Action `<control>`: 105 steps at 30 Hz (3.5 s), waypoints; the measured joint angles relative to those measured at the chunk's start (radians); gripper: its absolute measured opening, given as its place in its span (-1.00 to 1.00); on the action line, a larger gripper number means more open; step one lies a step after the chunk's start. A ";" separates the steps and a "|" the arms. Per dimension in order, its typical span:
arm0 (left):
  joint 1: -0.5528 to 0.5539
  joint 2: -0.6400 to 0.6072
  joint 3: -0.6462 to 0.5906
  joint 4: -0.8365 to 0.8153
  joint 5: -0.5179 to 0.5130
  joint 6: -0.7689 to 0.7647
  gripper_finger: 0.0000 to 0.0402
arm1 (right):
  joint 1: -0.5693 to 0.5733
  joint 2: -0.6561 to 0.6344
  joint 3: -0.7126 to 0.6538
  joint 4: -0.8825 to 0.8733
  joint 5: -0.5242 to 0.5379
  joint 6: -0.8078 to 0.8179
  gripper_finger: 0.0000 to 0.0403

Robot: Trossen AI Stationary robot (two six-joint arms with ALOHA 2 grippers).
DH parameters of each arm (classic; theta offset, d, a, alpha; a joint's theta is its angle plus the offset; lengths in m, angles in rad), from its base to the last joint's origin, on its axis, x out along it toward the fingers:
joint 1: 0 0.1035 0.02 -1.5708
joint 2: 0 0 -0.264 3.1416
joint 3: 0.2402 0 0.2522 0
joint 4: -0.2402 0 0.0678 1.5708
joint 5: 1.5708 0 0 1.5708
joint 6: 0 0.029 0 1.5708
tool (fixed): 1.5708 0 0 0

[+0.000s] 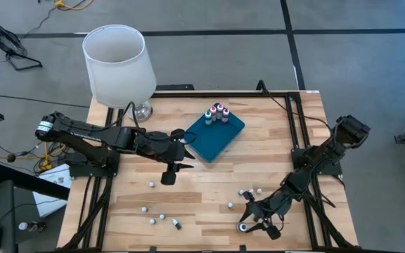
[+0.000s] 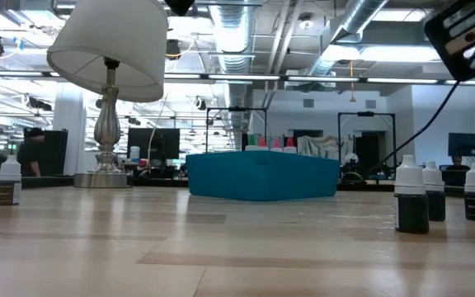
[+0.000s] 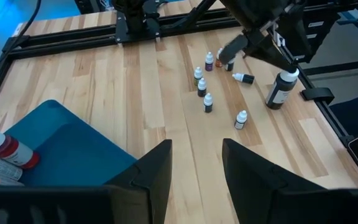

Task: Pick & Place food coloring
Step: Put the large black food coloring bottle into the blue container

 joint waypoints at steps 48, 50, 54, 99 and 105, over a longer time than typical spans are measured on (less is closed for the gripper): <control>-0.015 0.000 0.000 -0.002 -0.023 0.011 -0.33 | -0.026 0.028 -0.001 -0.003 -0.086 -0.097 -0.82; -0.015 0.000 0.000 -0.002 -0.023 0.019 -0.33 | -0.030 0.028 -0.001 -0.002 -0.080 -0.097 -0.80; -0.015 0.000 0.000 -0.014 -0.026 0.034 -0.33 | -0.049 0.028 -0.001 0.000 -0.058 -0.112 -0.81; -0.014 0.000 0.000 -0.170 -0.258 0.143 -0.33 | -0.995 -0.442 0.000 -0.337 0.072 -0.417 -0.79; -0.014 0.000 0.000 -0.168 -0.286 0.143 -0.33 | -1.060 -0.351 0.001 -0.318 0.047 -0.404 -0.78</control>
